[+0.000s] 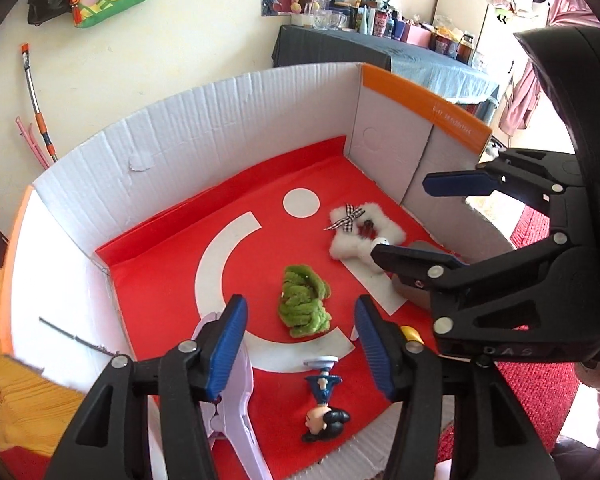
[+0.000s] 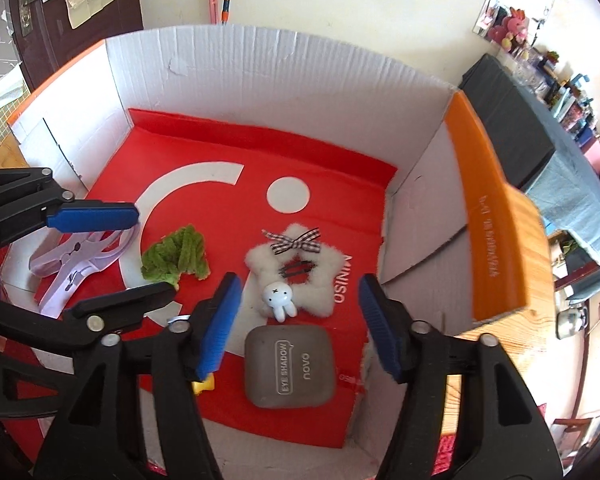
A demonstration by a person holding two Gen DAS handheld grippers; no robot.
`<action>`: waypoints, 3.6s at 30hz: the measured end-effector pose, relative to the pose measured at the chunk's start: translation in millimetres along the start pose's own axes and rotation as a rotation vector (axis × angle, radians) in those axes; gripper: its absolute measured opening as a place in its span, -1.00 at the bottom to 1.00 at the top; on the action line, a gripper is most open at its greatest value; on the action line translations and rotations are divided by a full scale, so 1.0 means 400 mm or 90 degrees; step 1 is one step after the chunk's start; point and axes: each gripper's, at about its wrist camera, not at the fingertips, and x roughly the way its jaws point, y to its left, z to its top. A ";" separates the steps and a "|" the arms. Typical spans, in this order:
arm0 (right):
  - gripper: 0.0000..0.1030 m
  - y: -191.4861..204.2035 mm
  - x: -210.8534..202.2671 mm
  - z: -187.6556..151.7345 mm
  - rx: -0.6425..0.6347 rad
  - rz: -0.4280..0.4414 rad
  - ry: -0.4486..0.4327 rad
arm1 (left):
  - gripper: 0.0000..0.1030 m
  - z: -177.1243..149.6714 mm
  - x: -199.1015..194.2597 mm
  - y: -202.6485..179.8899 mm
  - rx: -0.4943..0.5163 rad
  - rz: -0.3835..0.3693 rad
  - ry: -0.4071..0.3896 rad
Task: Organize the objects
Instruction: 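Lower the scrunchie and star onto the box floor and open both tools, then withdraw both tools from the box toward the remaining items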
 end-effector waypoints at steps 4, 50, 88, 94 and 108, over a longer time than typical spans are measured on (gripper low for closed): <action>0.36 -0.008 -0.035 -0.006 0.012 0.006 -0.019 | 0.15 -0.013 0.012 0.062 -0.017 0.008 -0.023; 0.85 0.075 -0.271 -0.338 0.107 0.053 -0.223 | 0.87 -0.380 -0.254 0.005 -0.188 0.024 -0.153; 0.85 0.181 -0.143 -0.392 -0.020 0.142 -0.093 | 0.77 -0.473 -0.180 -0.017 -0.105 0.019 -0.057; 0.85 0.169 -0.138 -0.385 -0.012 0.115 -0.095 | 0.73 -0.458 -0.167 -0.009 -0.089 0.047 -0.059; 0.85 0.103 -0.140 -0.371 -0.005 0.112 -0.096 | 0.48 -0.450 -0.178 0.024 -0.090 0.024 -0.067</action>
